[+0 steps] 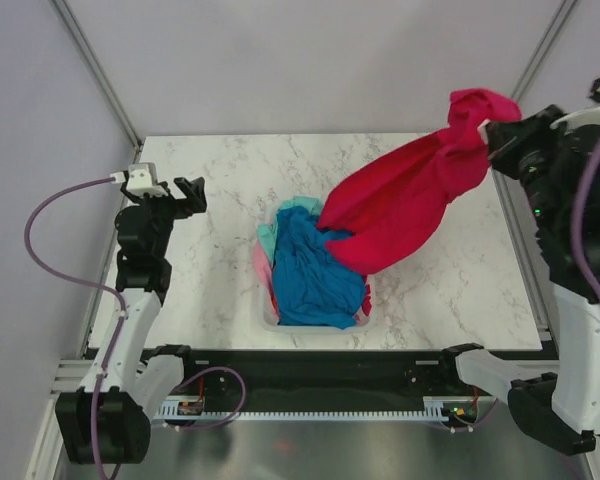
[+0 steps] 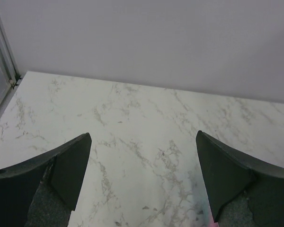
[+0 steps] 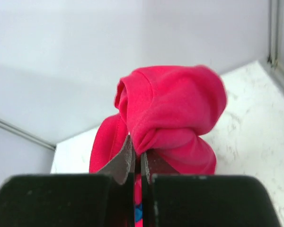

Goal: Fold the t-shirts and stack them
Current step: Move the tshirt to the center of the board

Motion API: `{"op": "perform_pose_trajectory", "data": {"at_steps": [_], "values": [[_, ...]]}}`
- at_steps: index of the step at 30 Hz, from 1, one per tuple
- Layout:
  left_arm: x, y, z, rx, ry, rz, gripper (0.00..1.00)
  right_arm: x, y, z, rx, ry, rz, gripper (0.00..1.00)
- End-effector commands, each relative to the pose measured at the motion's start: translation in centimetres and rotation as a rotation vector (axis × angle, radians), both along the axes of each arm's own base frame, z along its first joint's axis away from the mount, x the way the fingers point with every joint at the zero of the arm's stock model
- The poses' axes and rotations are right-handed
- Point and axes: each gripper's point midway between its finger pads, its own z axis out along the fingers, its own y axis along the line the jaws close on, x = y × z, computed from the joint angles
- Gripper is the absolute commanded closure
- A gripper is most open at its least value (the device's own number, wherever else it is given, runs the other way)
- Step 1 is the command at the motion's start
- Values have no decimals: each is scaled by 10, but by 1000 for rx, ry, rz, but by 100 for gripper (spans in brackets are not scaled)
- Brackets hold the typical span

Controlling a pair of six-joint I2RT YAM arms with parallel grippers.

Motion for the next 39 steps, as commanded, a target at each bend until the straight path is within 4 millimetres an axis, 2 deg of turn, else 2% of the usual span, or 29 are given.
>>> {"op": "perform_pose_trajectory", "data": {"at_steps": [1, 3, 4, 5, 7, 9, 10, 12, 14, 15, 16, 17, 18, 19, 21, 22, 25, 29, 30, 32, 33, 35, 36, 38, 39], "values": [[-16, -6, 5, -191, 91, 14, 0, -38, -32, 64, -71, -96, -116, 100], [-18, -2, 1, -283, 91, 56, 0, -50, -37, 96, -66, -177, -133, 100], [-23, -4, -17, -411, 147, 84, 0, -62, -41, 118, -71, -240, -141, 100], [-26, -5, -26, -469, 171, 96, 0, -67, -44, 126, -77, -263, -152, 100], [-30, -22, -35, -467, 196, -15, 0, -77, -53, 134, -93, -292, -195, 100], [-37, -49, -31, -435, 215, -178, 0, -84, -67, 132, -117, -284, -264, 100], [-39, -53, -32, -421, 225, -201, 0, -87, -72, 128, -136, -272, -286, 100], [-47, -64, -46, -396, 303, -214, 1, -93, -77, 120, -172, -250, -303, 100], [-52, -70, -56, -333, 373, -223, 3, -74, -68, 86, -176, -160, -263, 100], [-59, -78, -68, -297, 436, -221, 5, -77, -64, 75, -166, -146, -238, 100], [-63, -83, -75, -250, 463, -229, 7, -56, -52, 36, -179, -50, -183, 100], [-66, -88, -79, -227, 485, -235, 8, -52, -46, 20, -147, -24, -164, 100], [-72, -98, -90, -203, 539, -253, 11, -59, -44, 9, -132, -21, -145, 100], [-75, -104, -94, -191, 558, -276, 12, -45, -34, -24, -127, 41, -104, 100], [-82, -121, -107, -162, 611, -319, 16, -50, -27, -42, -91, 46, -74, 100], [-84, -126, -113, -142, 628, -332, 16, -44, -24, -64, -96, 90, -59, 100], [-88, -142, -136, -89, 706, -370, 21, -45, -19, -89, -103, 140, -33, 100], [-89, -156, -166, -42, 804, -383, 22, -51, -23, -104, -129, 165, -39, 100], [-90, -164, -168, -30, 812, -403, 22, -53, -24, -109, -140, 171, -38, 100], [-89, -169, -179, -6, 845, -409, 26, -55, -26, -113, -148, 179, -41, 100], [-85, -171, -176, 10, 838, -416, 46, -55, -25, -117, -151, 188, -37, 100], [-85, -162, -185, 65, 894, -373, 66, -56, -24, -123, -151, 199, -26, 100], [-70, -151, -172, 119, 861, -306, 86, -56, -20, -131, -147, 213, -6, 100], [-58, -134, -162, 184, 852, -233, 98, -56, -16, -138, -136, 225, 9, 100], [-46, -116, -147, 221, 827, -151, 98, -57, -15, -142, -132, 225, 17, 100]]}}
